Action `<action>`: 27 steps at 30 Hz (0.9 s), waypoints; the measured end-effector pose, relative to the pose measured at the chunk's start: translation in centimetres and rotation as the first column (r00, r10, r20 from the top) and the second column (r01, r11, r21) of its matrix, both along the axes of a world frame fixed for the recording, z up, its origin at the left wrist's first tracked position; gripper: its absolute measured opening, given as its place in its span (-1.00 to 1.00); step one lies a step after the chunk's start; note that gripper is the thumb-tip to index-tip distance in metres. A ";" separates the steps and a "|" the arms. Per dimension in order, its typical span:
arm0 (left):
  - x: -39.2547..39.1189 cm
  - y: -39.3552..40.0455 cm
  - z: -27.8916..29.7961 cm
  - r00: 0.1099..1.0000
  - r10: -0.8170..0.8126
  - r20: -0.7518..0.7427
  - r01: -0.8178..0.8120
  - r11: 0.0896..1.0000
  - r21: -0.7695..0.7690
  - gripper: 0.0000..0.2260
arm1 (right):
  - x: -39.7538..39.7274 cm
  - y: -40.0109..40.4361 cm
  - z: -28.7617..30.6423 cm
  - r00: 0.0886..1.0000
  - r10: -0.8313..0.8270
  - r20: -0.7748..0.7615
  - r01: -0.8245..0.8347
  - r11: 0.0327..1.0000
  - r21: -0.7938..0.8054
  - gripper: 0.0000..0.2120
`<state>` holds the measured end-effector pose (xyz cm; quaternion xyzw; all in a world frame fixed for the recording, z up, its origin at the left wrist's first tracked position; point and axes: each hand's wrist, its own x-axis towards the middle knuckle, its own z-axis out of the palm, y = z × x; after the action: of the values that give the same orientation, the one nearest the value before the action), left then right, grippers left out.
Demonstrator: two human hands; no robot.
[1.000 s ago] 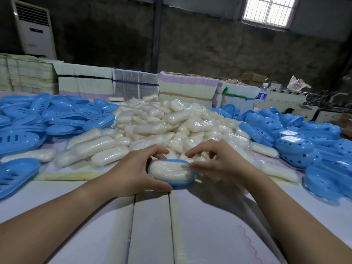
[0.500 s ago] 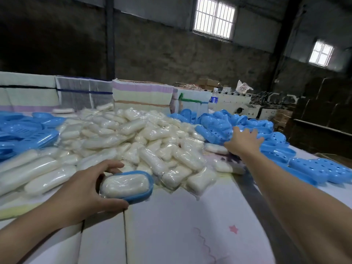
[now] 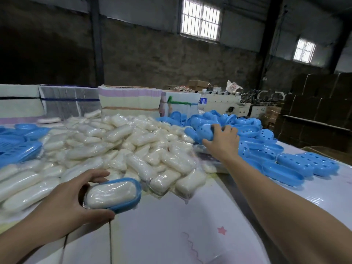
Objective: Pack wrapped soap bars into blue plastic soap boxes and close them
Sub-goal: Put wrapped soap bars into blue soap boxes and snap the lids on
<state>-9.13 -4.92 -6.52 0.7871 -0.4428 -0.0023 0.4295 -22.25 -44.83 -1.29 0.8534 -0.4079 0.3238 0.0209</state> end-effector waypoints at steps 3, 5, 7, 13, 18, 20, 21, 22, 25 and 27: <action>-0.1 -0.1 0.0 1.000 -0.007 -0.020 0.007 1.000 -0.006 -0.09 | 1.9 4.0 1.6 0.968 0.204 0.143 -0.216 0.974 0.073 -0.44; -0.2 -0.3 0.0 0.999 -0.018 -0.037 0.017 1.000 -0.015 -0.13 | 3.1 7.3 2.7 0.902 0.349 0.255 -0.396 0.903 0.166 -0.44; -0.4 -0.3 0.0 0.998 -0.026 -0.057 0.024 0.999 -0.026 -0.16 | 4.0 10.7 3.5 0.791 0.486 0.372 -0.593 0.757 0.273 -0.43; -0.7 -0.2 0.4 0.984 -0.057 -0.168 0.048 0.997 -0.054 -0.12 | 3.9 18.3 1.6 0.476 0.752 0.456 -0.873 0.340 0.350 -0.58; -0.7 -0.3 1.3 0.955 -0.037 -0.296 -0.020 0.982 -0.186 -0.31 | 3.3 19.0 -0.1 0.386 0.833 0.395 -0.892 0.228 0.391 -0.61; -0.9 -0.2 1.8 0.929 -0.016 -0.371 -0.088 0.960 -0.264 -0.35 | 3.2 18.9 -0.3 0.386 0.832 0.398 -0.890 0.222 0.399 -0.59; -1.0 -0.1 2.0 0.914 -0.022 -0.405 -0.111 0.947 -0.301 -0.36 | 3.2 19.0 -0.4 0.379 0.837 0.394 -0.892 0.218 0.396 -0.57; -1.2 0.0 2.2 0.897 -0.041 -0.440 -0.121 0.934 -0.335 -0.36 | 3.2 19.1 -0.5 0.371 0.844 0.388 -0.896 0.215 0.389 -0.56; -1.5 0.2 2.3 0.852 -0.109 -0.512 -0.108 0.920 -0.376 -0.28 | 3.1 19.7 -0.4 0.327 0.858 0.397 -0.916 0.183 0.358 -0.59; -1.6 0.1 2.2 0.825 -0.124 -0.552 -0.115 0.919 -0.378 -0.19 | 3.0 20.1 -0.4 0.302 0.868 0.393 -0.923 0.165 0.347 -0.61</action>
<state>-10.73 -4.81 -4.34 0.6466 -0.2886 -0.1471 0.6906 -19.23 -24.71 -1.66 0.8786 0.1038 0.1936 -0.4240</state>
